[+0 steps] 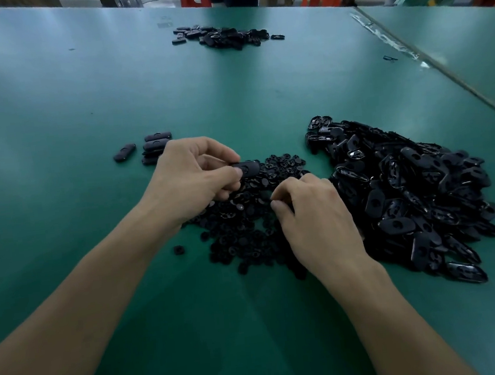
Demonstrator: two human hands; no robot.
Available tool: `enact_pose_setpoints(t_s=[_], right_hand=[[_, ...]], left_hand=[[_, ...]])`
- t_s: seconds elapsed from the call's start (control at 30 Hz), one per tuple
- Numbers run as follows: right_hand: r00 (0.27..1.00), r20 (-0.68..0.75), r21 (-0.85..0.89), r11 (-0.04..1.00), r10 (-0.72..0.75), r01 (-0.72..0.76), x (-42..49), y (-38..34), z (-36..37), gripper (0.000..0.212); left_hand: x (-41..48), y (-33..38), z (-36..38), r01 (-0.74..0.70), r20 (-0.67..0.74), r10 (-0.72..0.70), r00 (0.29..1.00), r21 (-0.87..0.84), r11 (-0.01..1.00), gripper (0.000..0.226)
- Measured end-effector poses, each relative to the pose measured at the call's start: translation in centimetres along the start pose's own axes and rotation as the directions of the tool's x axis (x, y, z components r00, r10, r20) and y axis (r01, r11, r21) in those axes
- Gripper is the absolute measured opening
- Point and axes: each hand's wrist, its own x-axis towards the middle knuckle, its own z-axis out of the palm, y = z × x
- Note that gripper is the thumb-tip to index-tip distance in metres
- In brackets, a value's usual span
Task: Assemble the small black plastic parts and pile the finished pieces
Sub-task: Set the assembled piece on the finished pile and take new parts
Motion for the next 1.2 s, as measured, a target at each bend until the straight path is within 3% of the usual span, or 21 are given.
enact_pose_setpoints(t_s=[0.1,0.27,0.4,0.57,0.87,1.2], right_hand=[[0.999,-0.041,0.03,0.999,-0.018,0.02,0.0,0.2,0.1,0.014],[0.983,-0.185,0.284,0.958,0.009,0.044,0.1,0.1,0.1,0.012],[0.979,-0.204,0.351,0.934,0.015,0.058,0.1,0.4,-0.1,0.022],[0.969,-0.242,0.498,0.864,0.058,0.072,0.3,0.8,-0.2,0.012],[0.975,-0.167,0.795,0.605,0.147,0.045,0.6,1.2,-0.4,0.012],[0.988,-0.095,0.806,0.592,0.123,0.004,0.5,1.1,-0.3,0.011]], left_hand=[[0.0,-0.1,-0.1,-0.005,-0.006,0.005,1.0,0.01,1.0,0.014],[0.2,-0.5,-0.1,-0.003,0.0,0.003,1.0,-0.017,1.0,0.014],[0.2,-0.6,0.0,-0.016,0.022,0.016,1.0,-0.008,1.0,0.014],[0.0,-0.4,0.2,-0.036,0.044,0.037,0.998,-0.019,0.999,0.015],[-0.4,0.0,0.7,-0.046,0.062,0.046,0.997,-0.001,0.999,0.018],[-0.9,0.5,1.4,-0.115,0.122,0.113,0.986,0.007,0.993,0.02]])
